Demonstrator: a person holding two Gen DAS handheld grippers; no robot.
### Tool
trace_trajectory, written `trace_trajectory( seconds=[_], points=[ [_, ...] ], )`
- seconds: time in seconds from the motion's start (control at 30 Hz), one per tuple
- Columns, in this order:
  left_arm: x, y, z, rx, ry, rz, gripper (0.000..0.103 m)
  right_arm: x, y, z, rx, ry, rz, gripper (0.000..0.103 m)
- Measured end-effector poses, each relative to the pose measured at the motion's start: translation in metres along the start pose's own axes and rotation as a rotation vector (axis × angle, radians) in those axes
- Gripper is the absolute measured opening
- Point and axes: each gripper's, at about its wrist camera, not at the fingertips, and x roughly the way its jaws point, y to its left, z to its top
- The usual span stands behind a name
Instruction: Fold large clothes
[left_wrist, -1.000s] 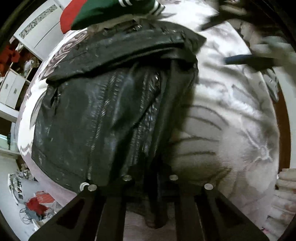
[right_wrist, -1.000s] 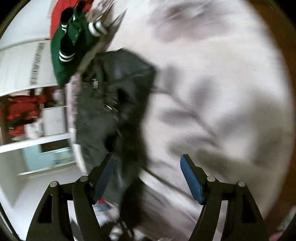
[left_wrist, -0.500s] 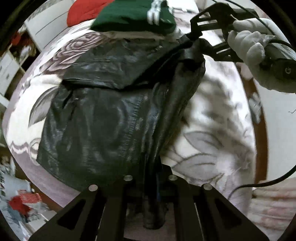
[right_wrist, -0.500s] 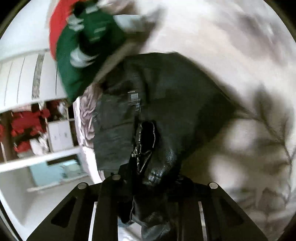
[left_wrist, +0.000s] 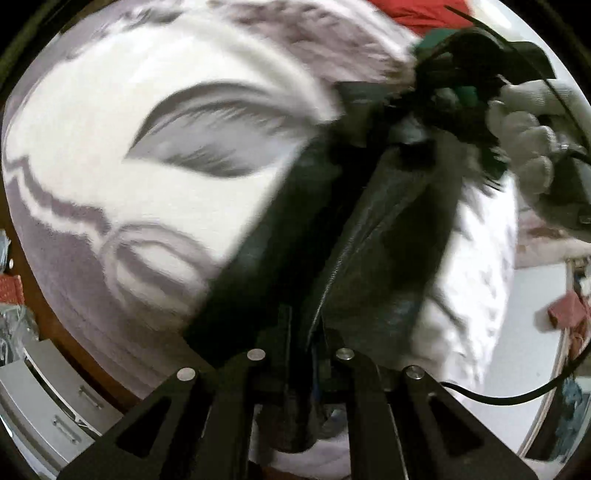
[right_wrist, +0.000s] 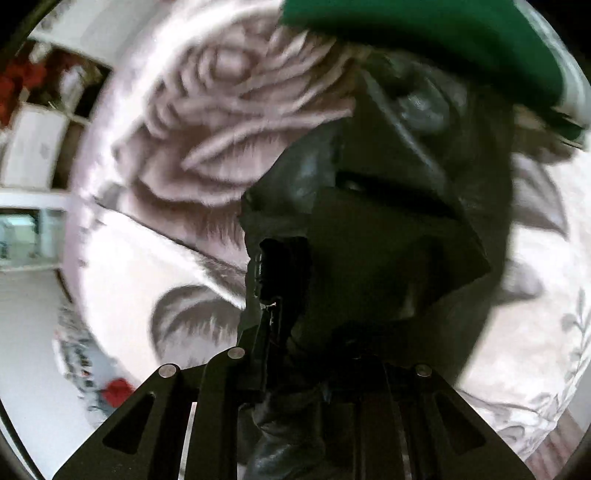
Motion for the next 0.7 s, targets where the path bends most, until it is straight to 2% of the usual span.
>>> trace_trajectory(
  seconds=[0.07, 0.13, 0.2, 0.23, 0.33, 0.37, 0.4, 0.43, 0.47, 0.53, 0.6, 0.7],
  points=[
    [0.025, 0.026, 0.006, -0.019, 0.043, -0.012, 0.010, 0.023, 0.007, 0.003, 0.025, 0.038, -0.038, 0.023],
    [0.036, 0.041, 0.007, -0.064, 0.068, -0.068, 0.013, 0.026, 0.014, 0.004, 0.026, 0.059, -0.020, 0.033],
    [0.036, 0.046, 0.007, -0.069, 0.083, -0.112, 0.013, 0.013, 0.015, 0.003, 0.016, 0.066, 0.133, 0.056],
    [0.033, 0.048, 0.006, -0.075, 0.086, -0.129, 0.015, 0.001, 0.014, 0.002, 0.005, 0.078, 0.263, 0.060],
    [0.020, 0.051, 0.003, -0.092, 0.101, -0.187, 0.022, -0.041, -0.005, 0.000, 0.010, 0.053, 0.548, 0.061],
    [0.016, 0.051, 0.002, -0.095, 0.103, -0.181, 0.025, -0.054, -0.015, 0.001, 0.028, 0.021, 0.560, 0.061],
    [0.012, 0.051, 0.001, -0.094, 0.105, -0.164, 0.027, -0.064, -0.024, 0.002, 0.047, -0.019, 0.516, 0.061],
    [0.009, 0.052, 0.002, -0.091, 0.106, -0.155, 0.035, -0.068, -0.032, 0.004, 0.060, -0.051, 0.478, 0.061],
    [0.006, 0.052, 0.003, -0.088, 0.107, -0.146, 0.055, -0.066, -0.039, 0.007, 0.076, -0.064, 0.422, 0.061],
    [0.000, 0.053, 0.006, -0.071, 0.091, -0.130, 0.078, -0.045, -0.043, 0.013, 0.105, -0.034, 0.366, 0.058],
    [-0.005, 0.054, 0.015, -0.040, 0.071, -0.116, 0.079, -0.015, -0.033, 0.023, 0.089, 0.015, 0.347, 0.033],
    [-0.003, 0.049, 0.025, 0.012, 0.069, -0.076, 0.079, 0.033, -0.002, 0.037, 0.032, 0.034, 0.237, 0.031]
  ],
)
